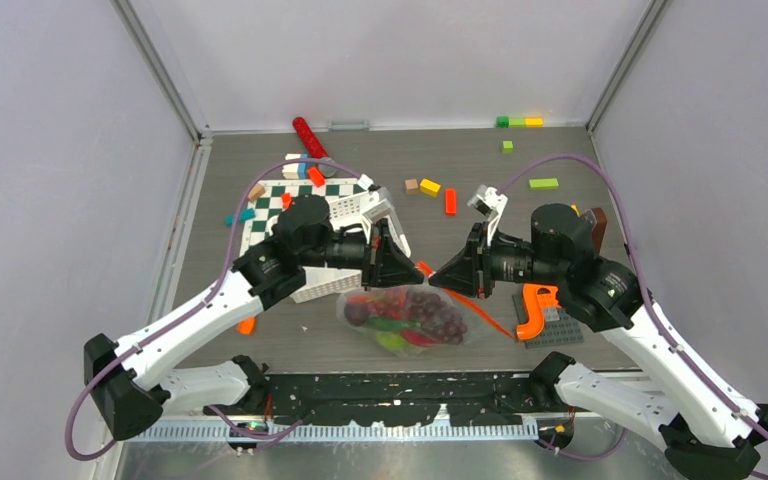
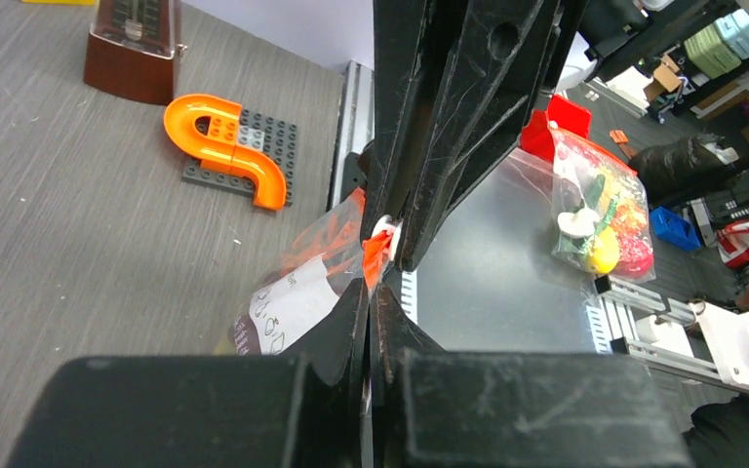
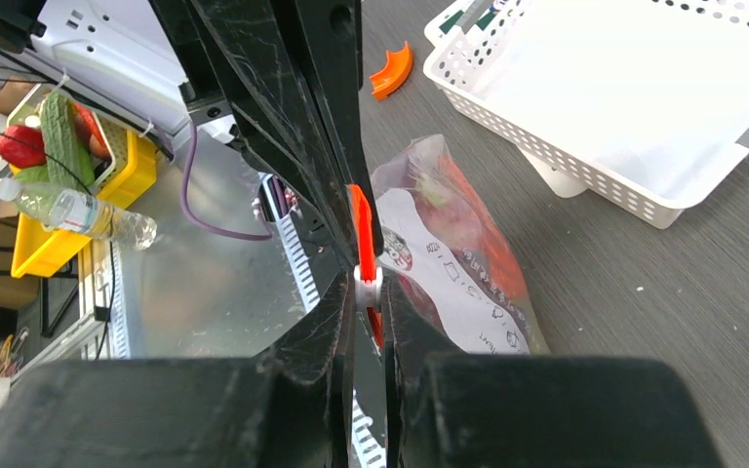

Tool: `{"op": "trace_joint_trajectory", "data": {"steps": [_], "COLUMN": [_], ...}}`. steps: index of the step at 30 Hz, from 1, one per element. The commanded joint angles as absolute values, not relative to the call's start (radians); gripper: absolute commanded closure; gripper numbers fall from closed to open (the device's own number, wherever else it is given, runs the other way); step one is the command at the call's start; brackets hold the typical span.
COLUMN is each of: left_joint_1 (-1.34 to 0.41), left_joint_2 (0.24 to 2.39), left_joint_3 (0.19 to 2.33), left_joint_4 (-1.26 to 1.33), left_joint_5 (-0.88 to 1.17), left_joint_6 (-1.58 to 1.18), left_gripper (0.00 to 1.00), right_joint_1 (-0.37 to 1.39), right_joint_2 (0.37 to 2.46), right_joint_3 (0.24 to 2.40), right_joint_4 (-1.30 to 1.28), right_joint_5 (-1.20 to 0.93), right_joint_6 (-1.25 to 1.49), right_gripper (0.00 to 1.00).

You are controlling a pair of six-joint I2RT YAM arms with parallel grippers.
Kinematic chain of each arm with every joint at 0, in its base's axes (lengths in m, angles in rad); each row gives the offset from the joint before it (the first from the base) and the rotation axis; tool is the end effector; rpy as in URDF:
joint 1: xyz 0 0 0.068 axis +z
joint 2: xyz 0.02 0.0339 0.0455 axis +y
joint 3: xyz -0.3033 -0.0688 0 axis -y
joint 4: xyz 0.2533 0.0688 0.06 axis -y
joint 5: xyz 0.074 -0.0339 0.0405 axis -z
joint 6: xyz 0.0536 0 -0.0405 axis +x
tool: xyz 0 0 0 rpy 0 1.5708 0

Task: Open the zip-top bag and remove the fake food
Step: Unzip the zipper food storage bag.

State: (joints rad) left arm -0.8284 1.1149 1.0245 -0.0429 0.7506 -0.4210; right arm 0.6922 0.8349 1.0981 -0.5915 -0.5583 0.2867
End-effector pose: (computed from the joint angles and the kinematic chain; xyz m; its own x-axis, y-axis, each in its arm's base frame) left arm 0.1464 -0.2136 0.4077 -0.4890 0.0909 -0.8675 0.8722 0.0366 -0.4878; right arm 0.1039 0.1230 0.4236 -0.5003 -0.1032 -0.8597 -0.8193 0.3775 0.4315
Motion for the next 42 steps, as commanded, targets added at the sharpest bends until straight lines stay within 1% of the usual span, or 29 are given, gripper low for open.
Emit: {"op": "trace_joint_trajectory", "data": {"steps": [1,6,13,19,26,31,42], "left_joint_1": [-0.796,-0.767,-0.751,-0.745,-0.707,-0.689,-0.672], "left_joint_2": [1.069,1.04,0.996,0.954,0.882,0.849,0.831], "left_joint_3": [1.095,1.114,1.202,1.247,1.246,1.238,1.22], "left_joint_4": [-0.035,-0.108,-0.347,-0.47,-0.524,-0.549,-0.548], "left_joint_5": [0.7,0.668,0.526,0.416,0.323,0.226,0.193], "left_joint_6": [-0.386,-0.346,-0.153,-0.058,-0.006,0.028,0.038], "left_gripper": [1.0,1.0,1.0,1.0,1.0,1.0,1.0], "right_joint_1": [0.695,0.695,0.695,0.695,0.694,0.695,0.695], "right_joint_2": [0.787,0.755,0.706,0.683,0.674,0.675,0.671], "right_joint_3": [1.077,1.064,1.028,1.02,1.016,1.021,1.021], "right_joint_4": [-0.622,-0.633,-0.603,-0.619,-0.628,-0.653,-0.703], "right_joint_5": [-0.483,-0.446,-0.405,-0.393,-0.397,-0.445,-0.472], "right_joint_6": [0.305,0.314,0.344,0.332,0.325,0.294,0.278], "right_gripper": [1.0,1.0,1.0,1.0,1.0,1.0,1.0]}}
